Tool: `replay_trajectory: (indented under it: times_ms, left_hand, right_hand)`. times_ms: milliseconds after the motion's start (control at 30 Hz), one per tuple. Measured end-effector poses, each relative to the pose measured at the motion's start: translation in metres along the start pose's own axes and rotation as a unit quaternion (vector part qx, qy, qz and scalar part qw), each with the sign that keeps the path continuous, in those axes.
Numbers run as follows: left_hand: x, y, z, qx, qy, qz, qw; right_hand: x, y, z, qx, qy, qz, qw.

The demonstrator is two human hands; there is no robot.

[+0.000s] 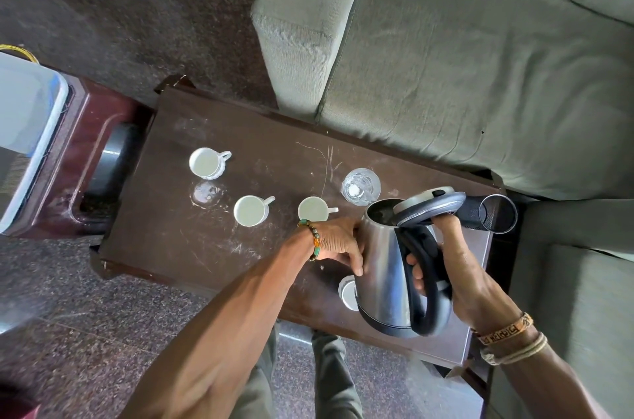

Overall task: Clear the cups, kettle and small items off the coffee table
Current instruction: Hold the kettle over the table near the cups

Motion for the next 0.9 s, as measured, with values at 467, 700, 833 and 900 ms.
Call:
replay_trajectory:
  times_ms: [467,700,833,900]
  left_hand:
    - [0.0072,-0.0021,0.0024,-0.005,0.034,0.011,0.999]
    - [0.0076,-0.0042,0.0034,0.046,0.068,-0.058,0.995]
    - [0.0074,-0.0050,0.0033,0.037,0.077,-0.045,0.995]
    - [0.0066,-0.0050,0.0023,0.034,0.079,-0.041,0.995]
  right_hand:
    - [-0.0029,0.0048,-0.0028,-0.019,-0.022,-0.014,0.999]
    - [-0.0067,0.0041,0.0018,-0.032,-0.034,-0.024,0.999]
    - [-0.0077,0.0046,0.0037,-0.032,-0.045,-0.025,0.998]
    - [-0.0082,0.0047,0.0041,-0.029,-0.049,-0.026,0.998]
Point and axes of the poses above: each hand's wrist, its own z-axis away from the middle knuckle, its own y-axis out of the back of the hand, x = y × z, the point moved 1 cm from there along -z, towards the middle knuckle, and after that the axes turned 4 degrees about -z, right-handed, at the moved point
